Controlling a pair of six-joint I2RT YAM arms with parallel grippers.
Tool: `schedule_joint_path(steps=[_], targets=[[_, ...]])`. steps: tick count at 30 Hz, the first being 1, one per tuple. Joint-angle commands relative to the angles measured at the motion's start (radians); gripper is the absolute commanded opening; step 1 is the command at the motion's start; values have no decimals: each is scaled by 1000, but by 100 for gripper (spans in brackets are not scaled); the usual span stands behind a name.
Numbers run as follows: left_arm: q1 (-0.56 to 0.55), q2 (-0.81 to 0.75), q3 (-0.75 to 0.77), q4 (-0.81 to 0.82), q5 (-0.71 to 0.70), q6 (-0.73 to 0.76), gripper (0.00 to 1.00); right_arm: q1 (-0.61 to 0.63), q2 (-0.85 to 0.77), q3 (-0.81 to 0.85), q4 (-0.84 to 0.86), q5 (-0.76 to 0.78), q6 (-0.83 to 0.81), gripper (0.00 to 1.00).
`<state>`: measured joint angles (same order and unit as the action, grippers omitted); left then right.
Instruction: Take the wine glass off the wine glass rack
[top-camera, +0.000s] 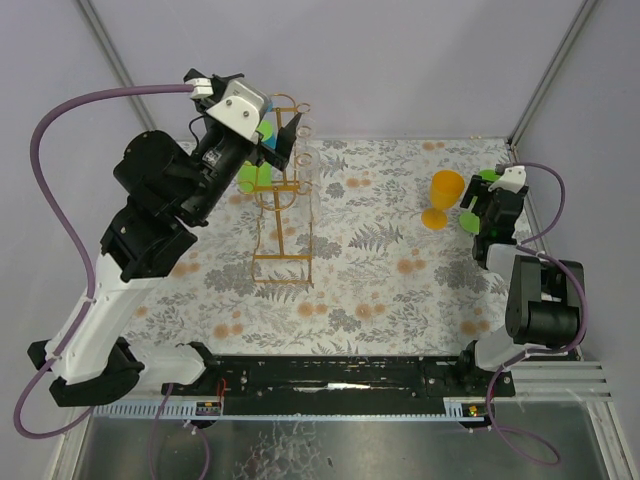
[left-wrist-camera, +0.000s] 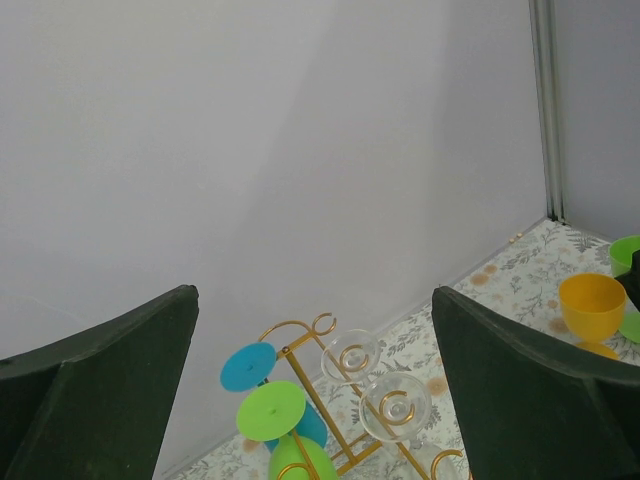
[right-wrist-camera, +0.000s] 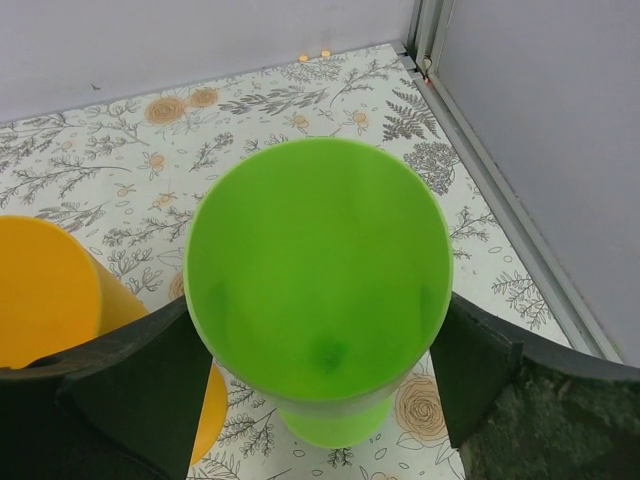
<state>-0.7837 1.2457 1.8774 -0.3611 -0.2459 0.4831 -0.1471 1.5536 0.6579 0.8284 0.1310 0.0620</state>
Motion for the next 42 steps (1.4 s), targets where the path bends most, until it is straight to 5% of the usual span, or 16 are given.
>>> schedule_joint_path(steps=[1,9,33,37,42], targets=[[11,-19,-21,11,-5,-13,100,-2,13,6,102,29,0,86],[14,-8,-17,6,8,-36,100,-3,23,-5,78,62,10,100],[15,-42,-32,-4,-9,-74,100,-12,-266,15,-41,68,39,99],[29,-35,-19,4,-31,-65,100,-12,-392,98,-129,7,74,99],[173,25,35,-21,28,-136,100,-11,-450,310,-282,-193,207,99]])
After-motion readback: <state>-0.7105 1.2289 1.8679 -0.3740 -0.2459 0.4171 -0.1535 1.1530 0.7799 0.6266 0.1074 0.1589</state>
